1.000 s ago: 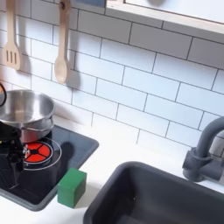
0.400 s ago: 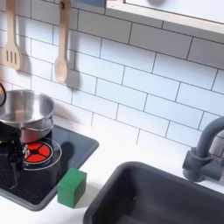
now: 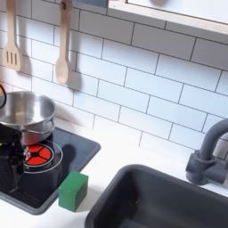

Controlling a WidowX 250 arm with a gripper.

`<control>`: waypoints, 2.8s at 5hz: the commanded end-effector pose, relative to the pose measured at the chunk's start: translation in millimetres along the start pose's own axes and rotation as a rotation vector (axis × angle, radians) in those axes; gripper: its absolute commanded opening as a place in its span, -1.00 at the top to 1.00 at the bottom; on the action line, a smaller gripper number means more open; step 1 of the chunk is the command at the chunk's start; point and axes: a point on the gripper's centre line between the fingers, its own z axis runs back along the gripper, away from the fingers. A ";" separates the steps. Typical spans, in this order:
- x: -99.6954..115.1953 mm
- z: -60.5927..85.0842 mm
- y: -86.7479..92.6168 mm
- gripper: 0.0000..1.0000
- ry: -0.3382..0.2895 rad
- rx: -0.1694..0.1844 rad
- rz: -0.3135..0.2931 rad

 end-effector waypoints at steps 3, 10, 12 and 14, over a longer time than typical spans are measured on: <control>72.2 -16.9 3.8 -1.00 -0.078 0.002 0.103; 144.6 -45.3 10.1 -1.00 -0.124 0.012 0.108; 161.2 -47.4 11.8 -1.00 -0.147 0.010 0.095; 183.7 -55.6 18.7 -1.00 -0.159 0.006 0.100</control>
